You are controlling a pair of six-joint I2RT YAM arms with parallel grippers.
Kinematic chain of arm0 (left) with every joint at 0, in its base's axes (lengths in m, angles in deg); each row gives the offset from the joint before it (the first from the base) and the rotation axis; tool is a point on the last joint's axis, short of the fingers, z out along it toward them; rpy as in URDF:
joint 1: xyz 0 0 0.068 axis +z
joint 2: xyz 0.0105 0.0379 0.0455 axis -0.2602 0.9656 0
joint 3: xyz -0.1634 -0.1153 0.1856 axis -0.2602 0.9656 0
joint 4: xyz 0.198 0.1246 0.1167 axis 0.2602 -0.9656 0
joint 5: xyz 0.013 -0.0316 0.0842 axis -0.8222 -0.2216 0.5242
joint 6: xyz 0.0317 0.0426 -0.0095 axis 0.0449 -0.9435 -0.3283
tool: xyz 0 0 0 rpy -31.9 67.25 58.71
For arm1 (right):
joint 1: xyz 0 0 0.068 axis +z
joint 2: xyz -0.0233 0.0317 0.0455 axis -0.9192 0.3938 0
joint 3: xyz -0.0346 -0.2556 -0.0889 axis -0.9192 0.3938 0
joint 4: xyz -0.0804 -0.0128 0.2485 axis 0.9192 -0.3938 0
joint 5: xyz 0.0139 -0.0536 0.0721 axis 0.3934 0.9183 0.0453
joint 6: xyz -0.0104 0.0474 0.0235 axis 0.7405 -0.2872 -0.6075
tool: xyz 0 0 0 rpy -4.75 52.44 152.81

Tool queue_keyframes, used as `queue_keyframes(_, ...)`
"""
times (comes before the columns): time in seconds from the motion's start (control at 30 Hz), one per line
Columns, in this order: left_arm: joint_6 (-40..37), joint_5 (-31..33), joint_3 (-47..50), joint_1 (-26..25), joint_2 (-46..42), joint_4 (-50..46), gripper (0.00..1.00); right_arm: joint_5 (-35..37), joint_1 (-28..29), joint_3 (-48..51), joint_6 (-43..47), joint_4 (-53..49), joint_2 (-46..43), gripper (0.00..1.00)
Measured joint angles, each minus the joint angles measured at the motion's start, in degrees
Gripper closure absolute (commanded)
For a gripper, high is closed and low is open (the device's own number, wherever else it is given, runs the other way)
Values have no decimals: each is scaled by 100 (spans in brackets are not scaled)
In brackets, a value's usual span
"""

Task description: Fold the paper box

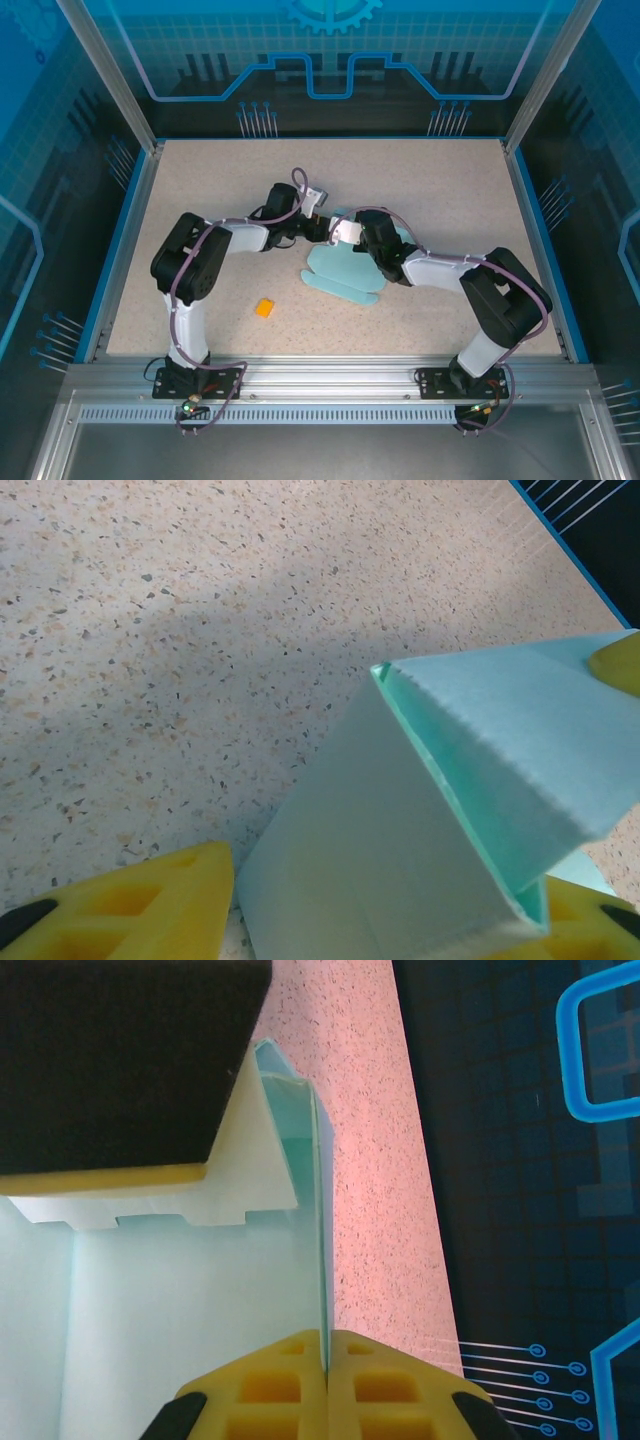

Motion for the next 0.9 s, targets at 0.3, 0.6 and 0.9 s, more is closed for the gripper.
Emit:
queue_keyframes(0.3, 0, 525, 0, -170, -114, -85, 67, 2, -9, -79, -122, -153, 0, 100)
queue_keyframes(0.6, 101, 1707, -4, -498, -243, -181, 77, 0, -13, -142, -387, -299, -4, 100)
queue_keyframes(0.9, 258, 2087, -107, -605, -240, -313, 90, -175, -37, -214, -638, -380, -52, 95)
